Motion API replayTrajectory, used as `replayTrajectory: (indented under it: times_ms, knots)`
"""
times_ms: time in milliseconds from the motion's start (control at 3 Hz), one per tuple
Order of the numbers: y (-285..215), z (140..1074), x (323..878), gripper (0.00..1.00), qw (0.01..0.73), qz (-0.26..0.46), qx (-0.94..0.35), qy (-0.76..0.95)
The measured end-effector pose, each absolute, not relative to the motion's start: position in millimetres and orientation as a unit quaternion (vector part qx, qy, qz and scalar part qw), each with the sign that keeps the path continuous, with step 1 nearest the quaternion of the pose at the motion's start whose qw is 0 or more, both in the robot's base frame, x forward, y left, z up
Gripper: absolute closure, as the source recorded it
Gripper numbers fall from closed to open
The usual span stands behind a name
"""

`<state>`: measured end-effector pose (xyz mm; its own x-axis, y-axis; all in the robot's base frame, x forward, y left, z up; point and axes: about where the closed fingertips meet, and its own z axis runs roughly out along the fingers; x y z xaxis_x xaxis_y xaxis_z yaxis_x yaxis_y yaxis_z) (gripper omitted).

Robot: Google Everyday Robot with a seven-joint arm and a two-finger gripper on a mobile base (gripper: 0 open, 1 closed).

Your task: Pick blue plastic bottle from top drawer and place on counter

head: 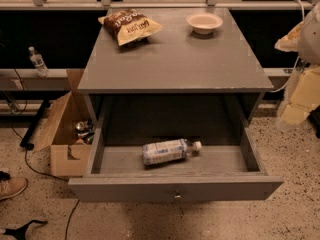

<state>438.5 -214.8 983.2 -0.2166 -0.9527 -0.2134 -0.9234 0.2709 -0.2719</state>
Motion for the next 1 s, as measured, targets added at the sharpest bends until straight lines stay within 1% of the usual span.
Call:
replayTrajectory:
  times_ms: [667, 1000]
  knots:
    - [-207.4, 973.5, 439.3, 0.0, 0.166, -0.03, -0.608, 0.776]
    - [-185.2, 937.9, 441.3, 0.0, 0.158, 0.013, -0.612, 0.775]
